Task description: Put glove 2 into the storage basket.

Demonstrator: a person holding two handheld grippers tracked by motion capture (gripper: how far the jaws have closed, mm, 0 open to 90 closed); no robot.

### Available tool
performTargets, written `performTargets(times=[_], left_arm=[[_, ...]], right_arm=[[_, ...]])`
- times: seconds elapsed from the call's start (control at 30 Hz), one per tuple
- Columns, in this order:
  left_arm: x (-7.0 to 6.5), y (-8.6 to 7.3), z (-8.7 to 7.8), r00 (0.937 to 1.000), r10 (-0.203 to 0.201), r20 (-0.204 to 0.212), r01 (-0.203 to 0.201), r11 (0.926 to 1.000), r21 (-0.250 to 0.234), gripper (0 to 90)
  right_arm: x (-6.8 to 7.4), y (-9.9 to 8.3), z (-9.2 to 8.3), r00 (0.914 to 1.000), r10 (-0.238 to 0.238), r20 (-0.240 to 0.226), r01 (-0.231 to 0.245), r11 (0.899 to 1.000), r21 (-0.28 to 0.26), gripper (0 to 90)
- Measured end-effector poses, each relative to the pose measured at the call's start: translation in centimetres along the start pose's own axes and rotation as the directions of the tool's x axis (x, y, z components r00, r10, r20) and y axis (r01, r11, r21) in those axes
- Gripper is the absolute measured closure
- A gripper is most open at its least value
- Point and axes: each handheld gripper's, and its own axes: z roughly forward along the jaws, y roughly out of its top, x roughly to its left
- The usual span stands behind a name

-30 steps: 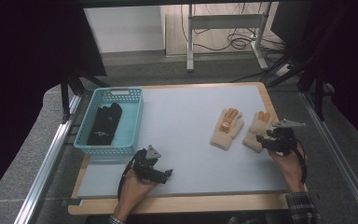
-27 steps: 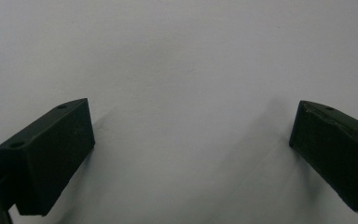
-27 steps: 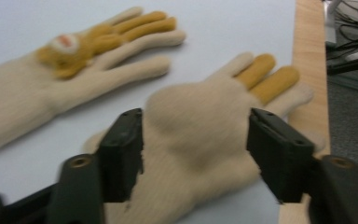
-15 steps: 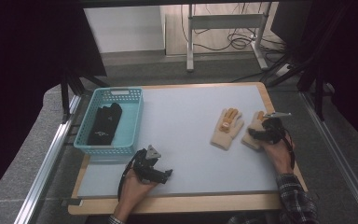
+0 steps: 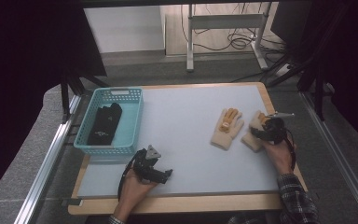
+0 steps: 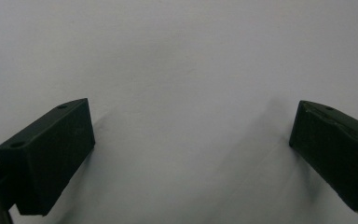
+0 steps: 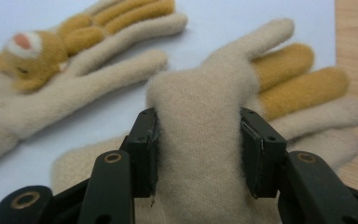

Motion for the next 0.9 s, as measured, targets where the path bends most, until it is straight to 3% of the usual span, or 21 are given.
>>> performTargets(times=[0.33, 0.6, 0.77, 0.83, 0.9], left_arm=[[0.0, 0.0, 0.0, 1.0000, 0.001, 0.000, -0.001, 1.0000, 0.001, 0.1], [0.0, 0.0, 0.0, 1.0000, 0.000, -0.001, 0.000, 1.0000, 0.000, 0.3], [0.0, 0.0, 0.0, 1.0000, -0.001, -0.002, 0.001, 1.0000, -0.002, 0.3], [0.0, 0.0, 0.0, 1.0000, 0.001, -0.003, -0.001, 1.0000, -0.002, 0.3], [0.0, 0.0, 0.0, 1.0000, 0.000, -0.003, 0.000, 1.0000, -0.002, 0.3]], right_arm=[[1.9, 0.8, -3.6, 0.9963, -0.069, -0.052, 0.065, 0.995, -0.073, 52.3], [5.7, 2.1, -6.4, 0.9795, -0.149, -0.136, 0.128, 0.981, -0.148, 51.8], [9.0, 2.8, -6.9, 0.9543, -0.213, -0.209, 0.180, 0.970, -0.166, 51.4], [10.6, 2.9, -6.7, 0.9378, -0.234, -0.257, 0.193, 0.966, -0.174, 51.2], [12.7, 3.0, -6.3, 0.9154, -0.271, -0.297, 0.225, 0.957, -0.180, 51.0]])
